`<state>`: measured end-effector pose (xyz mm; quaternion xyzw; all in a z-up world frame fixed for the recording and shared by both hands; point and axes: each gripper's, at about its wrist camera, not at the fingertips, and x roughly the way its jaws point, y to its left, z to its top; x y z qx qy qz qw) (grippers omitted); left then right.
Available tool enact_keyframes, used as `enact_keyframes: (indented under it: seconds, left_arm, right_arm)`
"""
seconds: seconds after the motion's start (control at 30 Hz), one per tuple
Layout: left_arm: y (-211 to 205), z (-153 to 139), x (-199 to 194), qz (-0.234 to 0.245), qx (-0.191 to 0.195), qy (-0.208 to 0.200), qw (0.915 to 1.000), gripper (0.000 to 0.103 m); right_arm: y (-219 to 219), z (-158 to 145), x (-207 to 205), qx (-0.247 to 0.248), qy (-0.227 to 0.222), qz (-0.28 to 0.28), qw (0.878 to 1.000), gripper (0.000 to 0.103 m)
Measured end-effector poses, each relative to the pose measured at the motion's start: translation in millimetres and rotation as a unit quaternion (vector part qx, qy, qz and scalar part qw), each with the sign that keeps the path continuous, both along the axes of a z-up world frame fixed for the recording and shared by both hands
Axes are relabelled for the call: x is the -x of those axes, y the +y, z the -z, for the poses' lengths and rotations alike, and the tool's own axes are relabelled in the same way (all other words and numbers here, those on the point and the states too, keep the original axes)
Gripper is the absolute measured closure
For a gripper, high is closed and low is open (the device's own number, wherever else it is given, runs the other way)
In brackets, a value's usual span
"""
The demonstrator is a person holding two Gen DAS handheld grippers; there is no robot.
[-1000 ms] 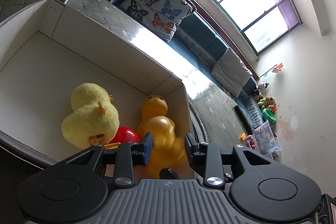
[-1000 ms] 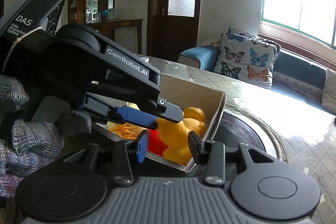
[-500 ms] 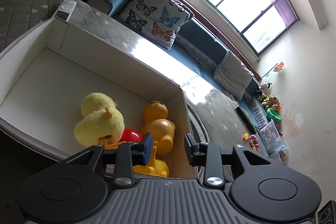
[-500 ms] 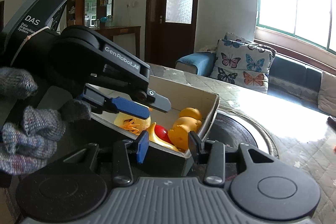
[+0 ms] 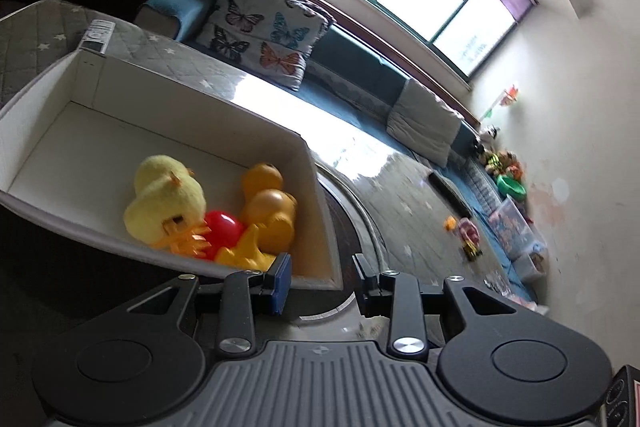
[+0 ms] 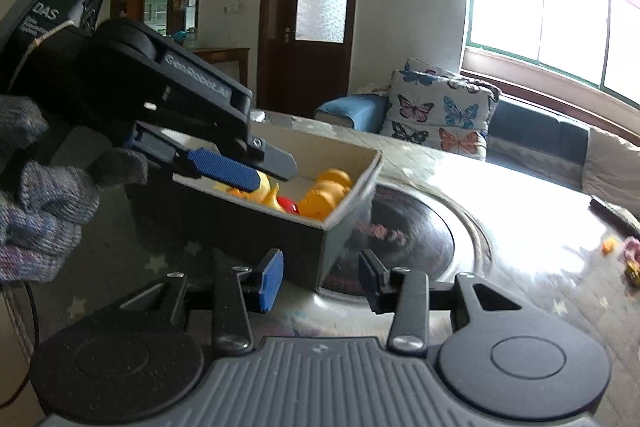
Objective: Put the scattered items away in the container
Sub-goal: 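Open the left gripper to drop the yellow duck into the box, then move the left gripper to the green plastic toy and close it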
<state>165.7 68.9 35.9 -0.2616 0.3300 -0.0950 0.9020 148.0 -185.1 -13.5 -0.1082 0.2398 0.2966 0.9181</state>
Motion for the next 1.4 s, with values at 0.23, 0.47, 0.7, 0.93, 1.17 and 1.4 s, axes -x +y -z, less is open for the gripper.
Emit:
enact_keyframes:
  seconds: [0.23, 0.47, 0.7, 0.93, 1.17, 1.4]
  left_arm:
    - [-24.7, 7.0, 10.0, 0.035, -0.006, 0.007, 0.9993, 0.068]
    - [-53.5, 23.4, 11.4, 0.074, -0.009, 0.033, 0.9967, 0.068]
    - [-79.6, 42.3, 12.9, 0.111, -0.012, 0.061, 0.9918, 0.068]
    - [-100.3, 54.9, 12.8, 0.139, -0.005, 0.08, 0.987, 0.068]
    - [-110.9, 59.4, 9.3, 0.153, 0.006, 0.086, 0.9844, 0.068]
    - [-117.3, 64.2, 6.9, 0.167, 0.012, 0.093, 0.9815, 0.067]
  right_arm:
    - [-26.5, 10.5, 16.3, 0.005, 0.012, 0.029, 0.999, 0.061]
    - [-53.4, 18.2, 27.3, 0.005, 0.021, 0.069, 0.997, 0.06]
    - [-75.1, 28.0, 36.1, 0.011, 0.038, 0.098, 0.994, 0.052]
    - [-84.8, 35.8, 45.3, 0.018, 0.051, 0.102, 0.993, 0.052]
    - [-86.8, 38.6, 48.1, 0.013, 0.055, 0.103, 0.993, 0.053]
    - [-85.9, 39.3, 50.3, 0.009, 0.057, 0.102, 0.993, 0.054]
